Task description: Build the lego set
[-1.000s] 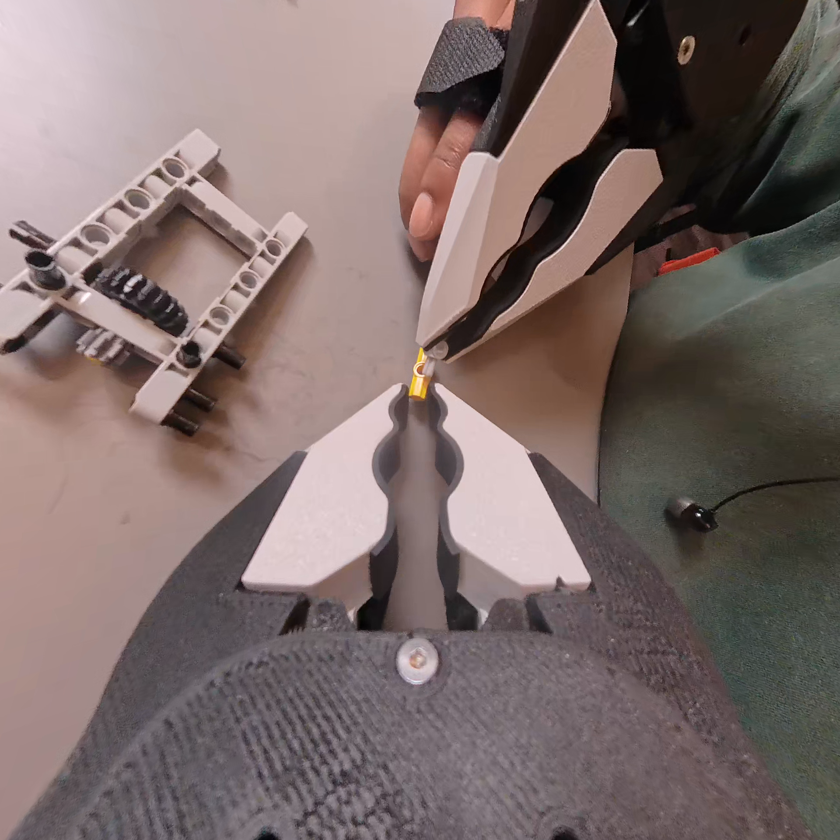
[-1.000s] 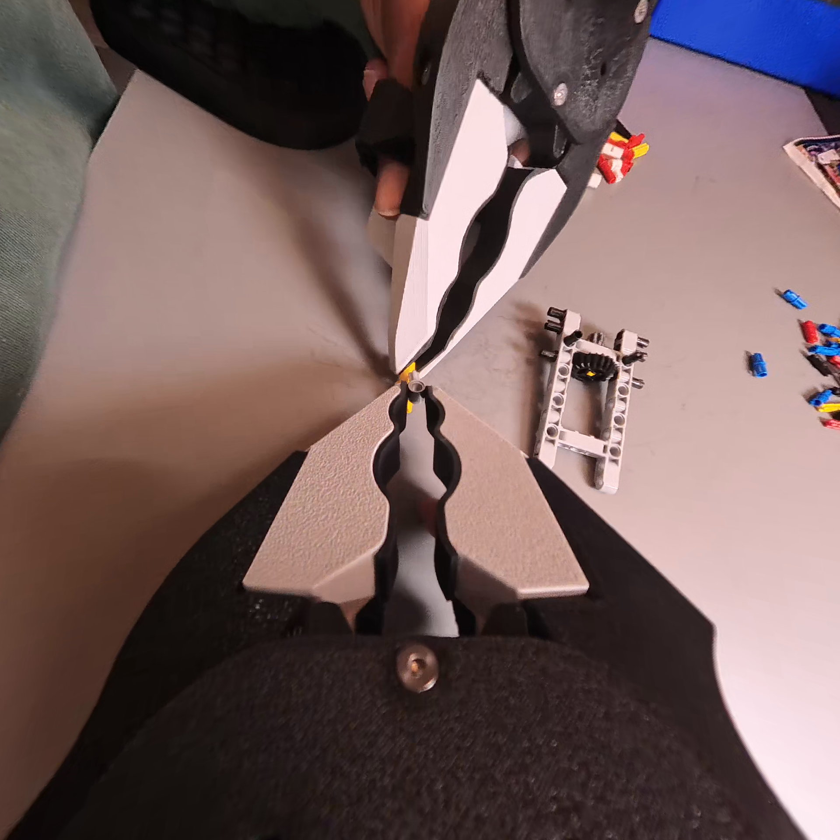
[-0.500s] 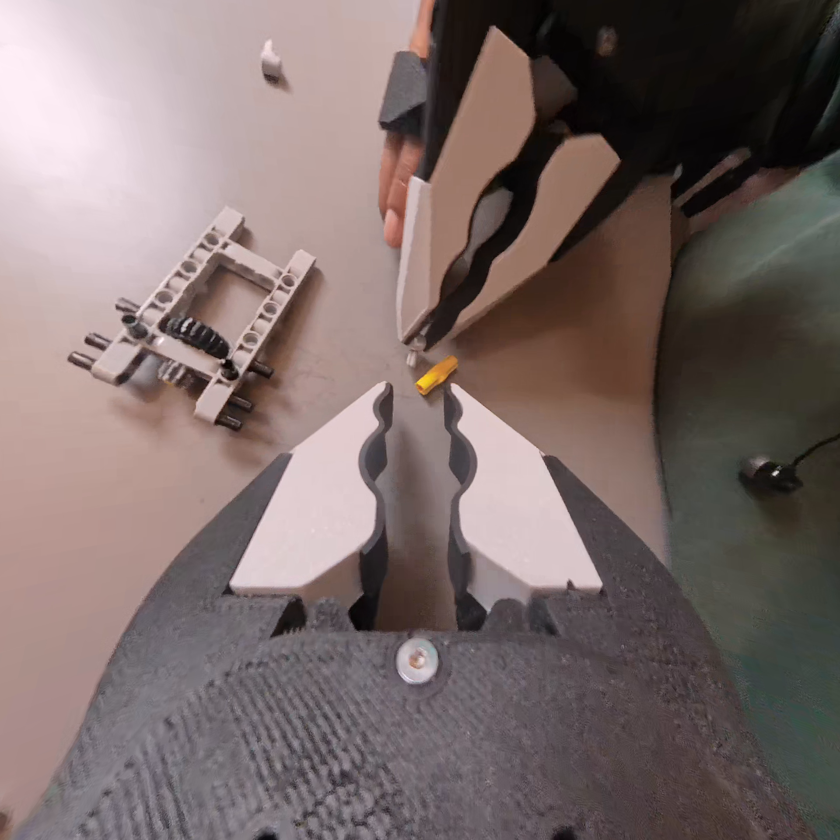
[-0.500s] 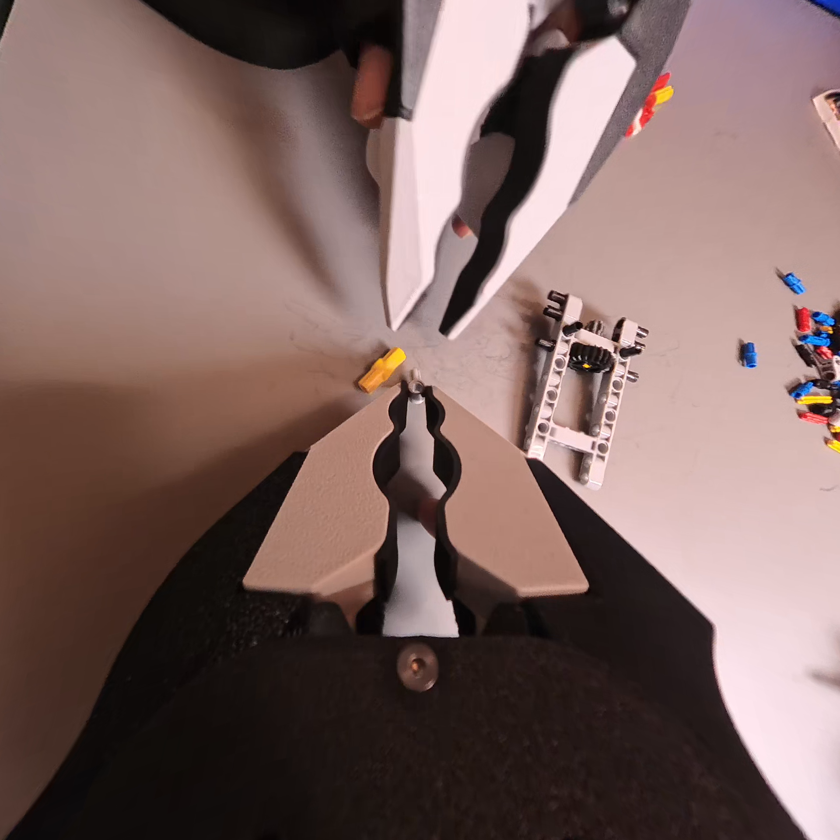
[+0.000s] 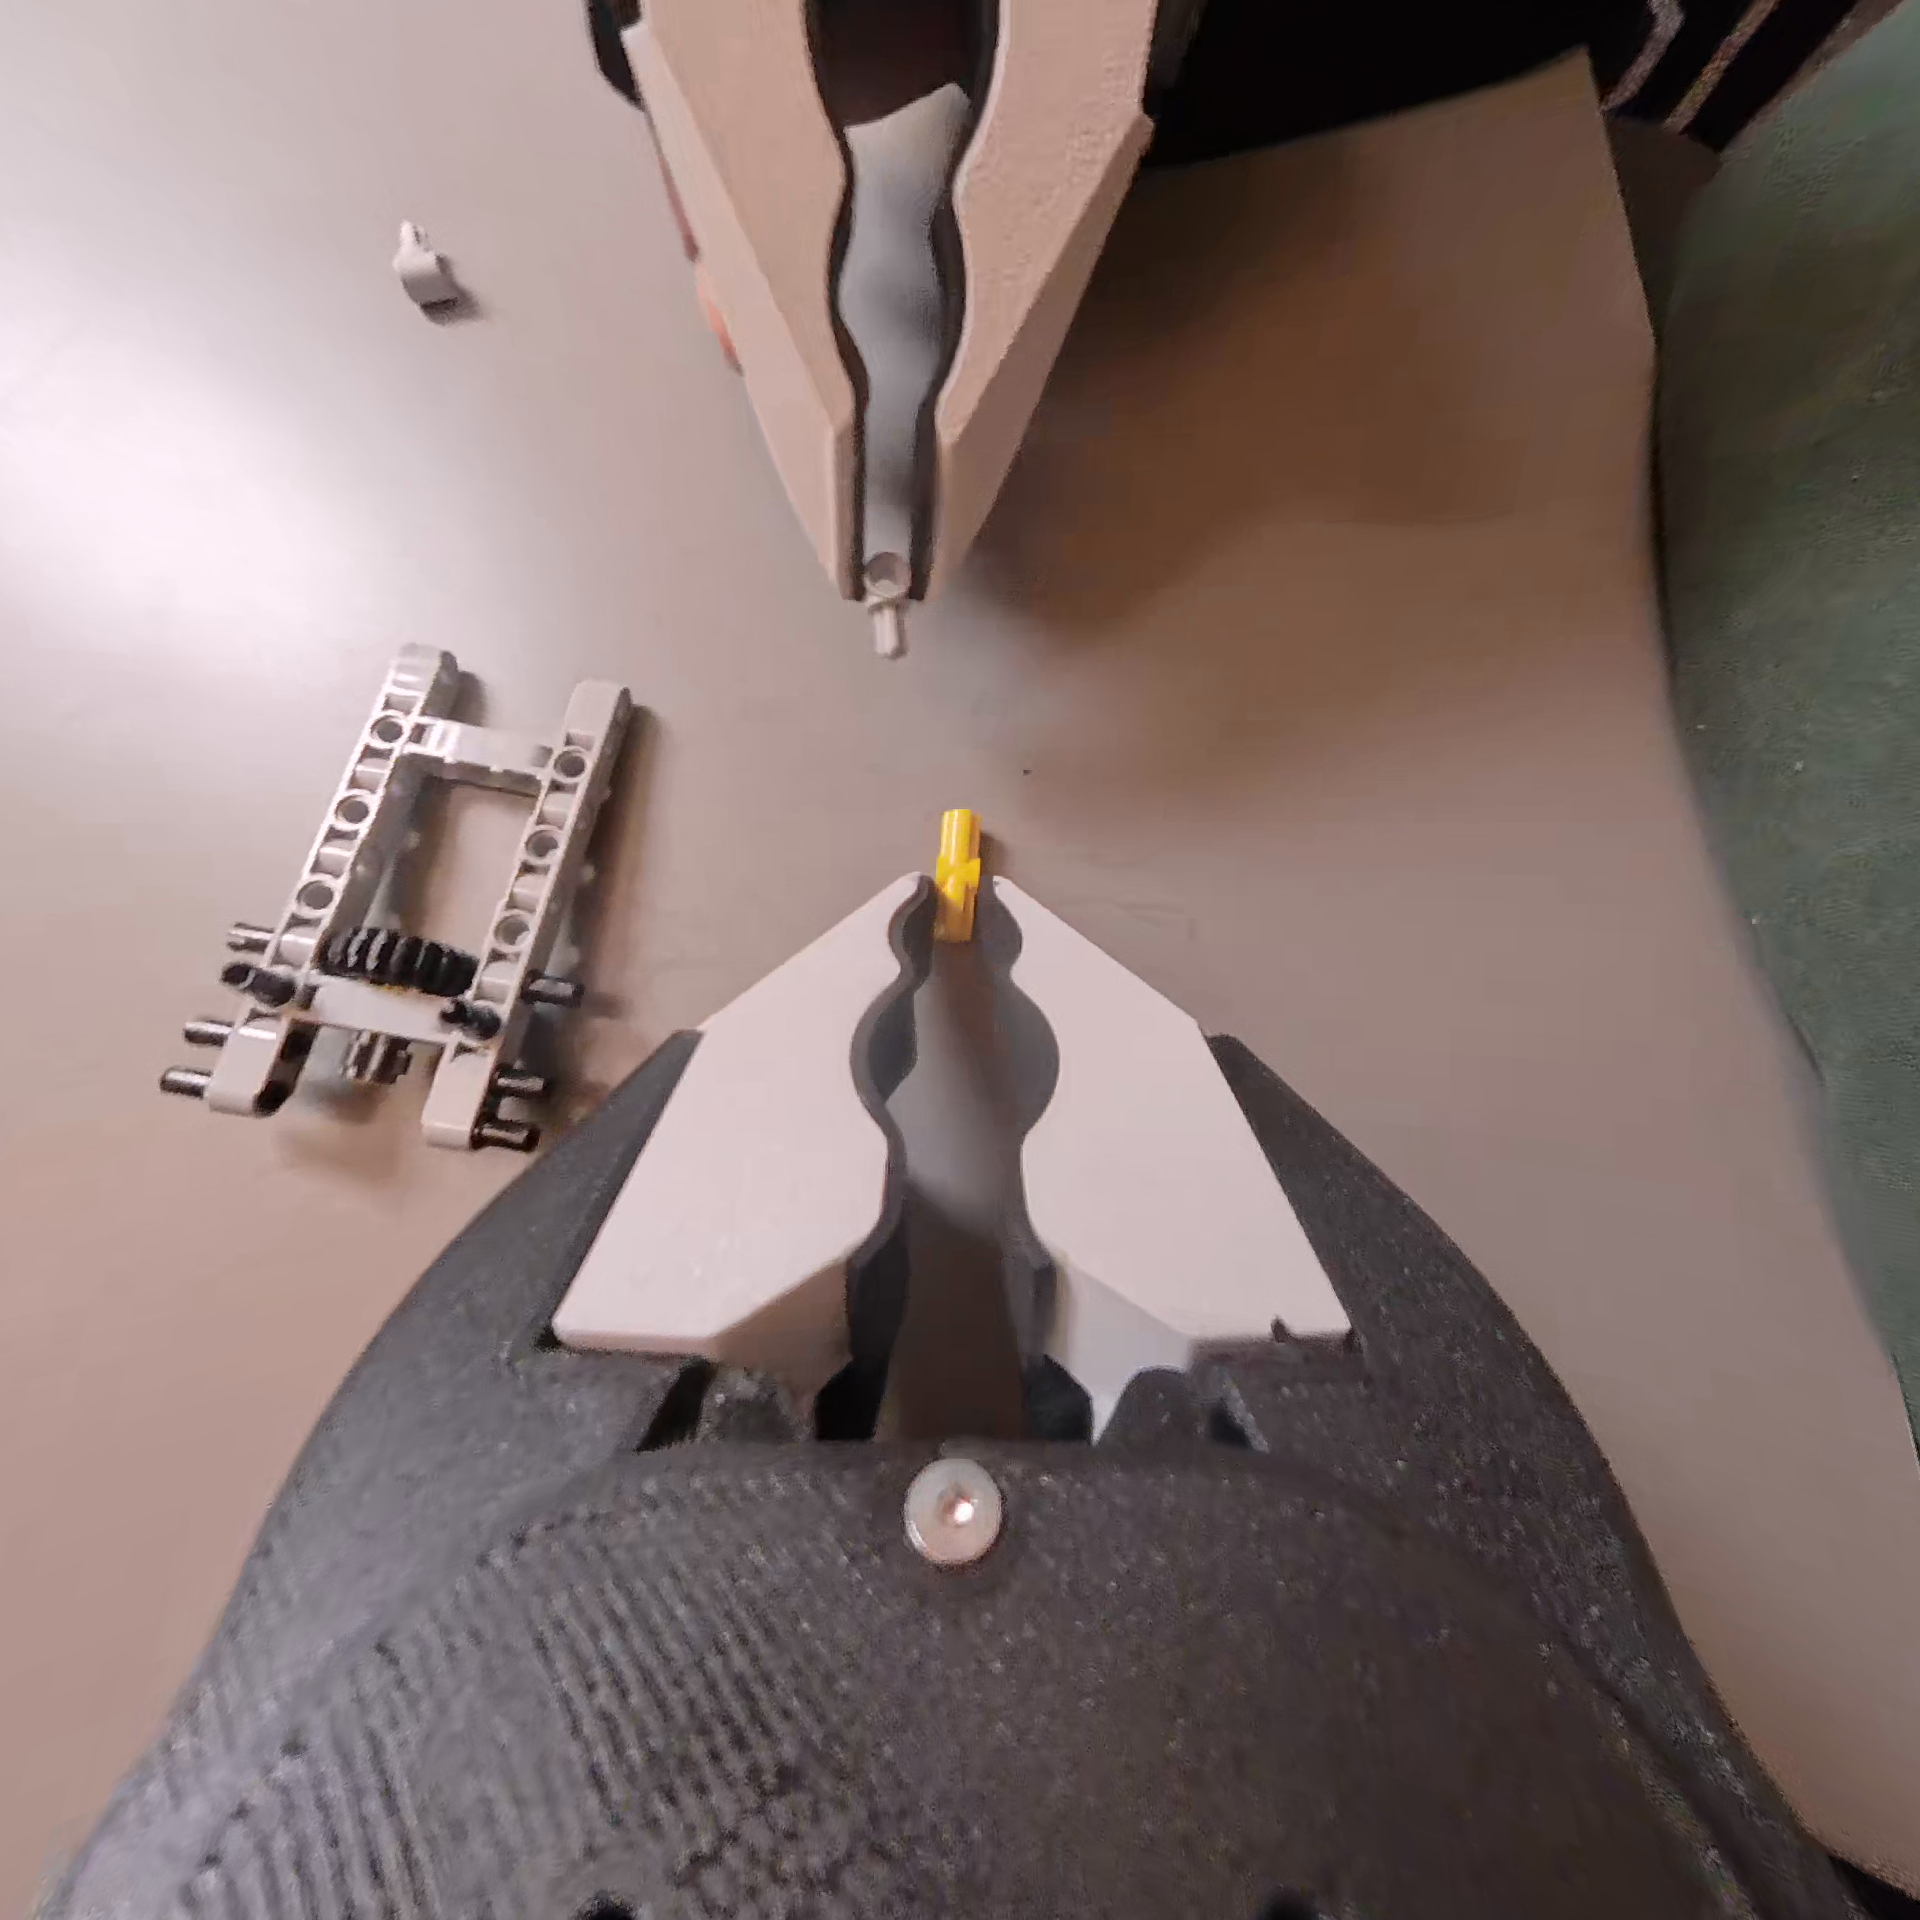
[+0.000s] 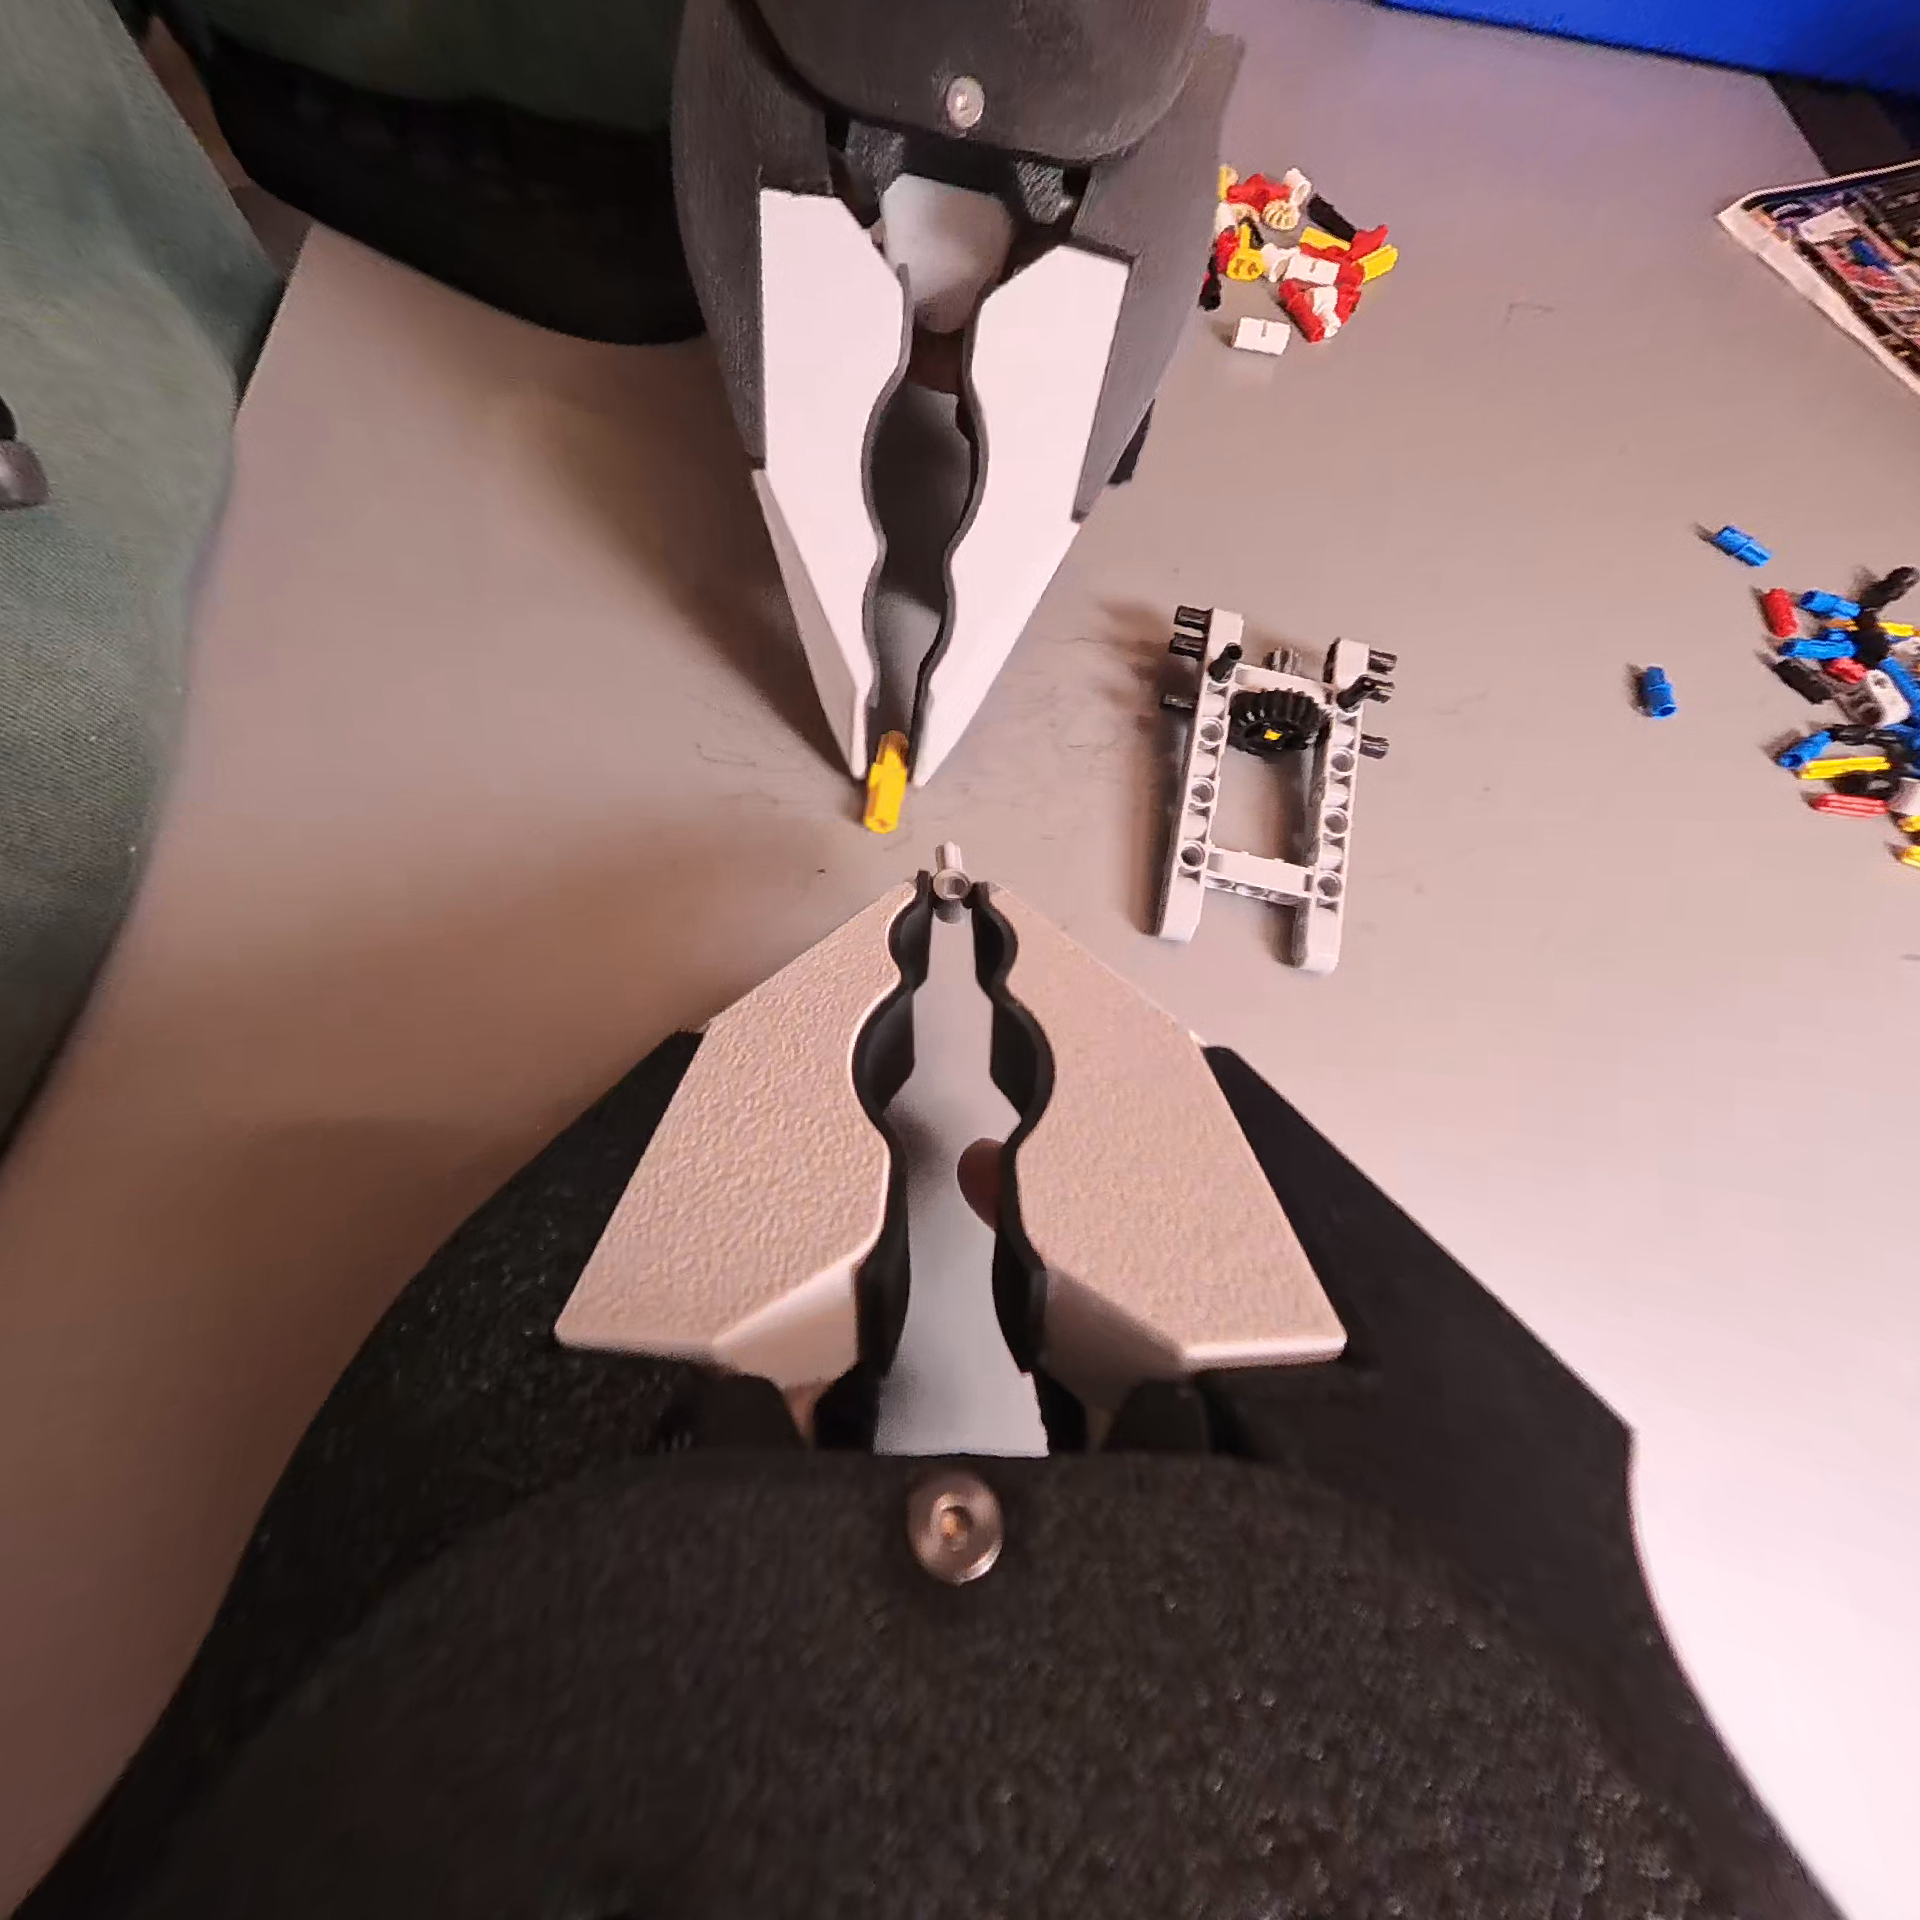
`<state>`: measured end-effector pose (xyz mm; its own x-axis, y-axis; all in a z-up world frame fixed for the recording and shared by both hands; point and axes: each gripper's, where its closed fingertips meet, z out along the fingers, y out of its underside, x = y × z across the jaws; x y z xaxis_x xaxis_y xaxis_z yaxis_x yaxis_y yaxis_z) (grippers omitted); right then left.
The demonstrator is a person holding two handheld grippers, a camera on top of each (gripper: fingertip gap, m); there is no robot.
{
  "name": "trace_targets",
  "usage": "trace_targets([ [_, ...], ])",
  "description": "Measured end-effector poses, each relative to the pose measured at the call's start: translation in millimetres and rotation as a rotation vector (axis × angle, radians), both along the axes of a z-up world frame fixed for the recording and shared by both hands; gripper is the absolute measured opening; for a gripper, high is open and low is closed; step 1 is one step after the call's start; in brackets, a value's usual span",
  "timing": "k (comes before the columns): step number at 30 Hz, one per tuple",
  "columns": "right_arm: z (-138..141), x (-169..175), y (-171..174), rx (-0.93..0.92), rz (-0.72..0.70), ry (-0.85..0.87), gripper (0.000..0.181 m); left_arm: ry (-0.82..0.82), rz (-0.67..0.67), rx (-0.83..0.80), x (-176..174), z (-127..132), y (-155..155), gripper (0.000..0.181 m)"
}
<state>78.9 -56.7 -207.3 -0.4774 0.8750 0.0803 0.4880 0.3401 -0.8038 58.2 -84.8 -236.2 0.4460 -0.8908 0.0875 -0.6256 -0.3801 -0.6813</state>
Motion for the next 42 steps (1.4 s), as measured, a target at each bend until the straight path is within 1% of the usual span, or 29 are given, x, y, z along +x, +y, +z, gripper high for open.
trace_targets([
  [1,-2,0,-1,0.004,0.004,-0.005,0.006,0.001,0.024,0.0,-2,0,1,0.006],
  [4,-5,-3,-5,0.01,0.009,-0.005,0.006,-0.009,0.077,0.0,-7,0,3,0.006],
  [7,-9,-6,-9,0.024,0.008,-0.01,0.006,-0.014,0.099,0.007,-9,0,3,0.006],
  [10,-12,-8,-12,0.032,0.015,-0.022,0.006,-0.019,0.103,0.015,-9,0,2,0.014],
  [12,-13,-8,-14,0.031,0.017,-0.022,0.006,-0.021,0.103,0.02,-8,0,2,0.015],
  [16,-12,-9,-12,0.02,0.008,-0.014,0.006,-0.018,0.103,0.022,-9,0,3,0.006],
  [18,-10,-10,-11,0.01,0.001,-0.003,0.006,-0.021,0.122,0.044,-10,1,7,0.006],
  [20,-5,-12,-10,-0.003,-0.012,0.023,0.006,-0.082,0.14,0.068,-9,11,11,0.006],
  [23,10,-17,-5,-0.038,-0.044,0.09,0.006,-0.217,0.159,0.105,-7,37,14,0.006],
  [25,20,-19,-3,-0.068,-0.061,0.13,0.006,-0.261,0.167,0.116,-8,45,15,0.006],
  [27,26,-19,-2,-0.09,-0.071,0.153,0.006,-0.283,0.167,0.111,-7,47,15,0.006],
  [29,27,-19,-2,-0.1,-0.07,0.157,0.006,-0.278,0.165,0.113,-7,46,15,0.006],
  [37,19,-17,-6,-0.09,-0.051,0.116,0.006,-0.256,0.163,0.116,-5,44,14,0.006],
  [42,16,-16,-7,-0.094,-0.049,0.089,0.006,-0.212,0.16,0.123,-4,40,13,0.006],
])
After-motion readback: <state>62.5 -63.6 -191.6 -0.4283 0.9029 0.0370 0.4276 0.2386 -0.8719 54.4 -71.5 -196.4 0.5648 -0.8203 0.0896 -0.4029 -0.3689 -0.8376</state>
